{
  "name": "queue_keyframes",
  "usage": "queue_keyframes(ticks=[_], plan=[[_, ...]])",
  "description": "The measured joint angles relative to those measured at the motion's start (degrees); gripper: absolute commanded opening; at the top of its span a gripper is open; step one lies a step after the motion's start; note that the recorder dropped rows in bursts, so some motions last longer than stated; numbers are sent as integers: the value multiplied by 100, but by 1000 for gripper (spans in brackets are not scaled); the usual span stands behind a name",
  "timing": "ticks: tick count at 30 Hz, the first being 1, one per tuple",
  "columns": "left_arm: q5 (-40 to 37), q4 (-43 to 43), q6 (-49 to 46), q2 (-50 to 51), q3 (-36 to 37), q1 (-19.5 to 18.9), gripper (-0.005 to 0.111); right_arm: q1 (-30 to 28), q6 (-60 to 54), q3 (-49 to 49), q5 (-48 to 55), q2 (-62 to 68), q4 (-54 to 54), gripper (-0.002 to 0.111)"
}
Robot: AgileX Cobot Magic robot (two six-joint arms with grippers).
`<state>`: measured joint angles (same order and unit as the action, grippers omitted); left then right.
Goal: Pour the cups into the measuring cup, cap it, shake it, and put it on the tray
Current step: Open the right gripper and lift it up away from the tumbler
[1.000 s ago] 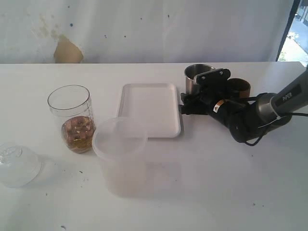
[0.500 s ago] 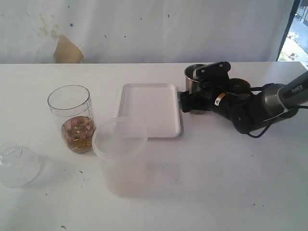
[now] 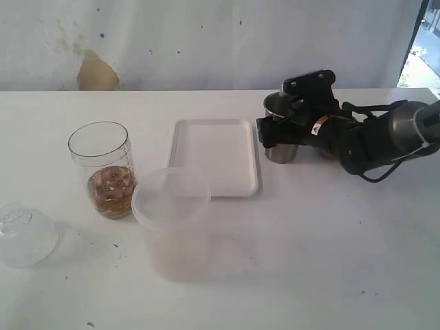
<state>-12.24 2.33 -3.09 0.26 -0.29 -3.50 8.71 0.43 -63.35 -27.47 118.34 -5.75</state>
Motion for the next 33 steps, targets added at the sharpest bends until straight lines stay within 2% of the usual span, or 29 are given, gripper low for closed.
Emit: queue_keyframes(ticks=[22,33], plan=[[0,0,0,0,0,0,1,0,0,0,83,-1182,34,103],[0,0,0,0,0,0,1,0,0,0,1300,-3089,34,103]])
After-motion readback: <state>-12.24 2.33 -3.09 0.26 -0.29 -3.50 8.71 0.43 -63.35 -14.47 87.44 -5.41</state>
